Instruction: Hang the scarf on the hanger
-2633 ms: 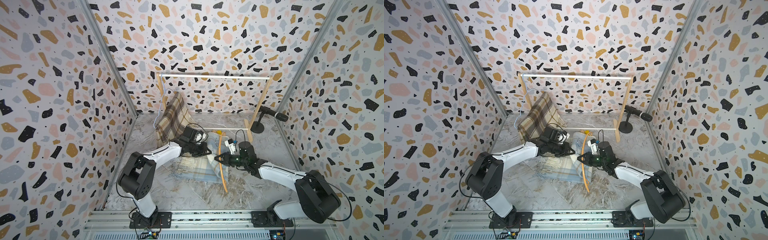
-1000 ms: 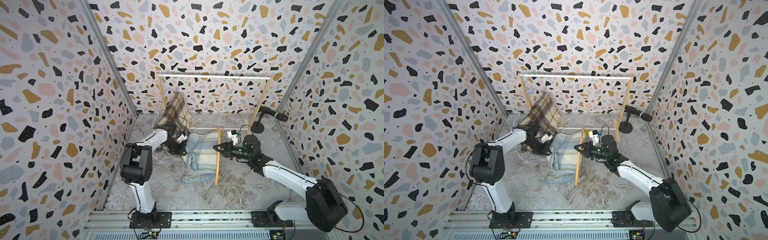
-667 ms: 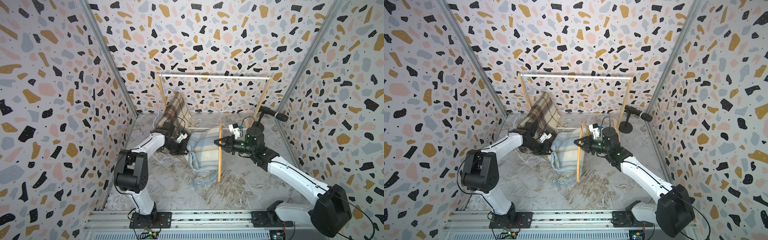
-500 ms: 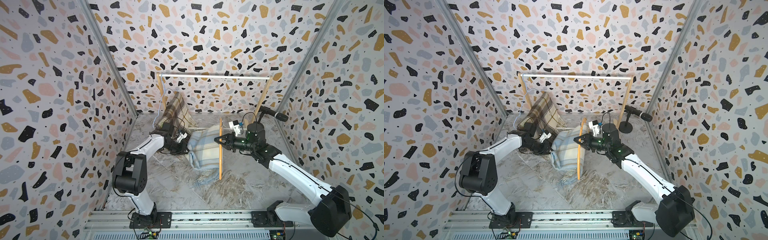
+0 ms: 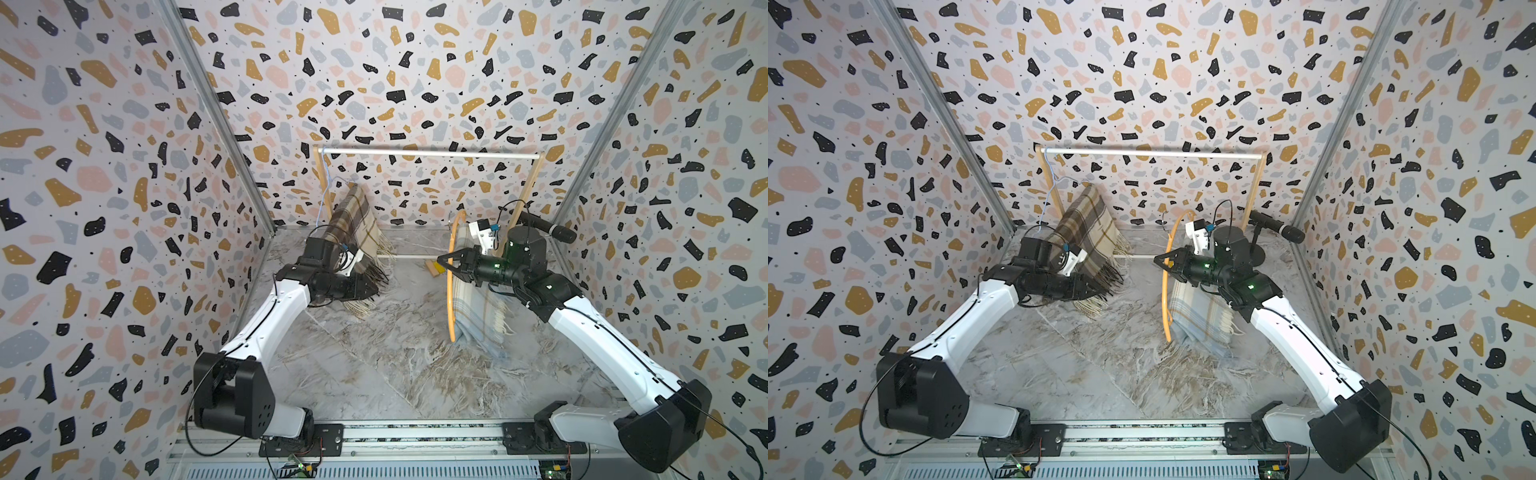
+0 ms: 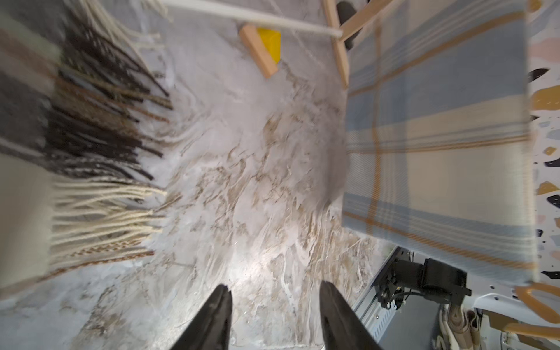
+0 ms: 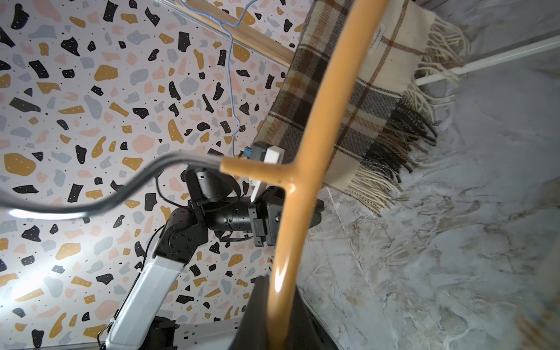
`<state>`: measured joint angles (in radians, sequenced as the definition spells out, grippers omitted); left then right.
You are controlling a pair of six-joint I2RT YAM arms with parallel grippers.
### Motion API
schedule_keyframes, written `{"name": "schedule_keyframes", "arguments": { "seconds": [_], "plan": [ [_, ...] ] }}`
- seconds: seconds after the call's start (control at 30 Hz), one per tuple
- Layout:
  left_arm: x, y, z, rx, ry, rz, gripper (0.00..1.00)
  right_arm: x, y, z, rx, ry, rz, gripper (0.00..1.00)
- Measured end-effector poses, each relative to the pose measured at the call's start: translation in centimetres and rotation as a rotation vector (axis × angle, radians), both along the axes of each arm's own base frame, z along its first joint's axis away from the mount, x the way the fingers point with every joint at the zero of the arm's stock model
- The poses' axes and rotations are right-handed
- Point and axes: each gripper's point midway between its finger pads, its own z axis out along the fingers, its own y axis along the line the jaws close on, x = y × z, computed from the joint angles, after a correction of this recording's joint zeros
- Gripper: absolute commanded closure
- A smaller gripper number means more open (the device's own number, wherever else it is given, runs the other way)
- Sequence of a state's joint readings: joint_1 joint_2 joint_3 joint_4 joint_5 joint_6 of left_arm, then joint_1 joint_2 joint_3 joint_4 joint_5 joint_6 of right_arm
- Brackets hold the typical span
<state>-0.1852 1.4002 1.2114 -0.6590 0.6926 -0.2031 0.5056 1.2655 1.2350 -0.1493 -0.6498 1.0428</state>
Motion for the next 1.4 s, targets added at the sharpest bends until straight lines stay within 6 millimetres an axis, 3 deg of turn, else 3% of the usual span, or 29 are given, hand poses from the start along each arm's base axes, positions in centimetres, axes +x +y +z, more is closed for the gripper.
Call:
{"name": "schedule_keyframes", "arguments": {
  "seconds": [0.17, 0.27, 0.43, 0.6, 0.8, 0.93, 1.1, 1.17, 1.4],
  "plan": [
    [-0.8, -2.6, 6.5, -0.125, -0.112, -0.034, 0.36, -0.3, -0.2, 0.0, -0.027, 0.001, 0.017, 1.00],
    [-3.0, -6.0, 9.4, -0.194, -0.155, -0.116, 0.35, -0.3, -0.3, -0.3, -0.030, 0.015, 0.013, 1.00],
    [-7.3, -11.6, 11.5, -0.287, -0.160, -0.273, 0.33, 0.0, -0.4, 0.0, -0.020, 0.019, -0.006, 1.00],
    [-9.5, -15.2, 12.4, -0.349, -0.150, -0.356, 0.33, 0.4, -0.5, 0.4, -0.001, 0.025, -0.030, 1.00],
    [-9.3, -17.9, 12.2, -0.394, -0.134, -0.371, 0.40, 0.8, -0.4, 1.0, 0.030, 0.024, -0.049, 1.00],
    [-9.3, -19.5, 11.3, -0.398, -0.099, -0.377, 0.55, 1.1, -0.5, 1.2, 0.055, 0.020, -0.063, 1.00],
    [-9.3, -20.2, 10.8, -0.403, -0.073, -0.372, 0.86, 1.1, -0.5, 1.3, 0.065, 0.017, -0.067, 1.00],
    [-9.3, -20.2, 11.0, -0.410, -0.071, -0.369, 0.97, 1.1, -0.6, 1.5, 0.065, 0.008, -0.070, 0.94],
    [-9.6, -20.5, 11.4, -0.428, -0.066, -0.376, 1.00, 0.5, -1.0, 1.6, 0.082, -0.012, -0.078, 0.85]
  ]
}}
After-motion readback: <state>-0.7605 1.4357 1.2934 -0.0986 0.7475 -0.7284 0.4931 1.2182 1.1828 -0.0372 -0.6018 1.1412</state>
